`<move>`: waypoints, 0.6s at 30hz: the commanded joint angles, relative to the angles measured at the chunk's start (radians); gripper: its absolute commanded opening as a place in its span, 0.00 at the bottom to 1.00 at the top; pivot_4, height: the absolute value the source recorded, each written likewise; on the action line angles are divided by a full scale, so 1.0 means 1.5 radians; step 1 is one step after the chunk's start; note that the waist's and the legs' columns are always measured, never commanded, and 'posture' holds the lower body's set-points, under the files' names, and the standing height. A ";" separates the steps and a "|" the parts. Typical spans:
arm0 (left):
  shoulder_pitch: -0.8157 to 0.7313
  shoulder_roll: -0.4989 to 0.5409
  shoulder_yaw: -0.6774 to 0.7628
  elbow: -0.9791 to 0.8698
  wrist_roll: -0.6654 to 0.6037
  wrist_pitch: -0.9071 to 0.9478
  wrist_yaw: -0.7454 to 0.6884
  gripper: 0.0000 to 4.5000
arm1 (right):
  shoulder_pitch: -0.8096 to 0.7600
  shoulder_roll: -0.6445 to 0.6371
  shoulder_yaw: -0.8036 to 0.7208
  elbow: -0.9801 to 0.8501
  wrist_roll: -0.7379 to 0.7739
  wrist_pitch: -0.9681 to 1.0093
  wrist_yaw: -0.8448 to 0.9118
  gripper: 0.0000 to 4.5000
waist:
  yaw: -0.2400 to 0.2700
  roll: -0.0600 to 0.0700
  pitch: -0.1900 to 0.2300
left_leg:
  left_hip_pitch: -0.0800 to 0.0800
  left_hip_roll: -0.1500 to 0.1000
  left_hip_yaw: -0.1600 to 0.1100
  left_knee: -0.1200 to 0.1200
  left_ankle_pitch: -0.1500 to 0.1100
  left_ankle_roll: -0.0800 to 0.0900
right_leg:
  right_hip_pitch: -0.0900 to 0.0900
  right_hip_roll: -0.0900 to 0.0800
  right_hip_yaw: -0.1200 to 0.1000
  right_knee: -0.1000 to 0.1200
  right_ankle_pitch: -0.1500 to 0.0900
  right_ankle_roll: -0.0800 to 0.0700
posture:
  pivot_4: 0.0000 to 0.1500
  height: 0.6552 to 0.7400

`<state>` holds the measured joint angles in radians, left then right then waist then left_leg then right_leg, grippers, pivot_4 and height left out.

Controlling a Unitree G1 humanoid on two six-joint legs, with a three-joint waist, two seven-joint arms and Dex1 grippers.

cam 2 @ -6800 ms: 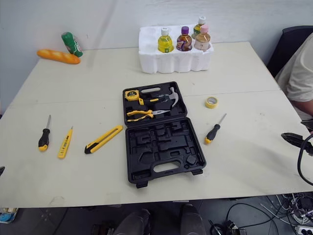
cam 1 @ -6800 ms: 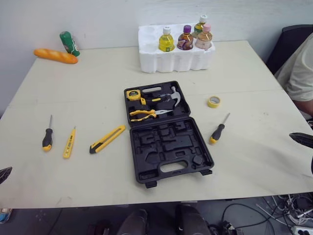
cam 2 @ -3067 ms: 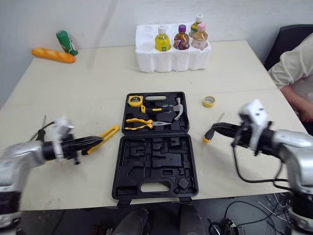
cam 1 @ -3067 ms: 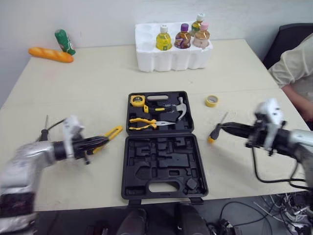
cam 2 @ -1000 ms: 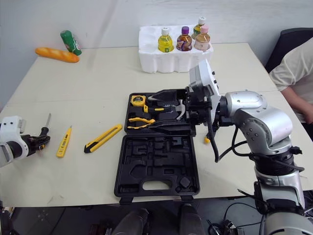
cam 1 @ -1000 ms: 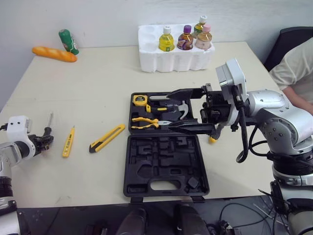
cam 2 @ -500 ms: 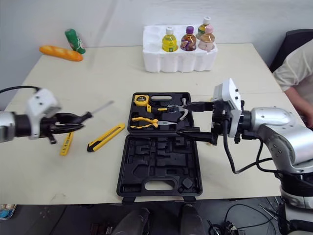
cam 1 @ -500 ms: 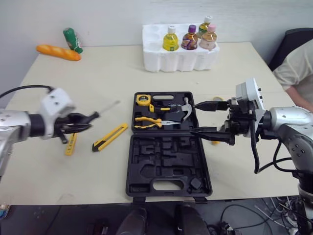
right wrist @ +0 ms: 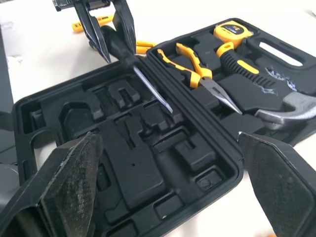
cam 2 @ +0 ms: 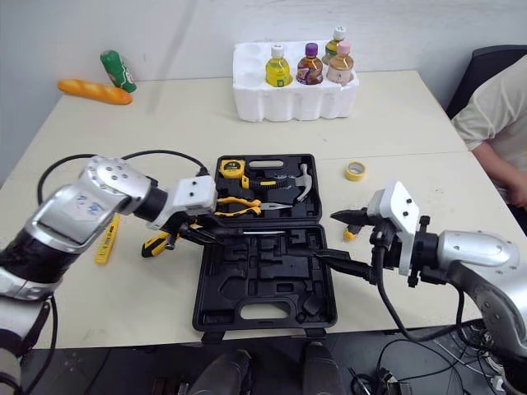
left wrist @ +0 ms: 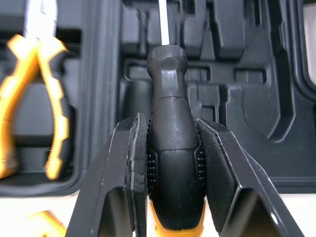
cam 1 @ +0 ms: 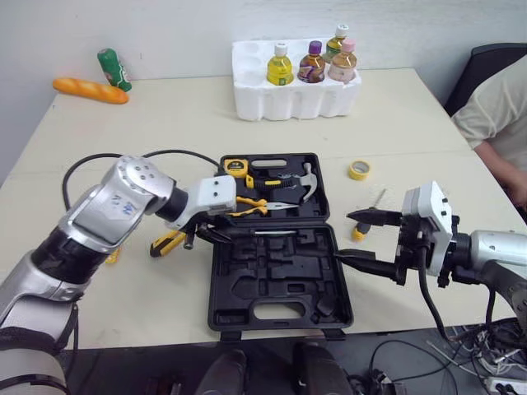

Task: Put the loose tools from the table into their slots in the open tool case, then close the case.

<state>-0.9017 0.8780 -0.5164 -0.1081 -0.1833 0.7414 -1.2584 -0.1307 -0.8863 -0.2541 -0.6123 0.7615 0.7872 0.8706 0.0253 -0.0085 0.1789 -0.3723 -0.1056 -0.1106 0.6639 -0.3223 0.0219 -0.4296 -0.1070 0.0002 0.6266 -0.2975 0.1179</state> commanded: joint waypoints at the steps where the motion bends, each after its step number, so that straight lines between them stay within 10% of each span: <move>1: -0.036 -0.023 -0.009 0.025 0.035 -0.003 -0.007 0.25 | 0.025 0.004 -0.034 -0.040 0.017 -0.002 -0.024 1.00 | 0.000 0.000 0.000 | 0.000 0.000 0.000 0.000 0.000 0.000 | 0.000 0.000 0.000 0.000 0.000 0.000 | 1.00 0.97; 18: -0.081 -0.123 -0.044 0.125 0.125 -0.028 -0.014 0.25 | 0.078 0.012 -0.041 -0.058 0.014 -0.018 -0.075 1.00 | 0.001 -0.001 0.000 | 0.000 0.000 0.000 0.001 0.000 0.000 | 0.000 0.000 0.000 0.000 0.000 0.001 | 1.00 0.97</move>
<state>-0.9975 0.6967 -0.5907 0.0712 -0.0225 0.7088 -1.2794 -0.0164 -0.8772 -0.2886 -0.6658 0.7731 0.7821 0.7649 0.0275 -0.0093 0.1793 -0.3724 -0.1063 -0.1104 0.6651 -0.3220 0.0224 -0.4293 -0.1066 0.0009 0.6269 -0.2969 0.1189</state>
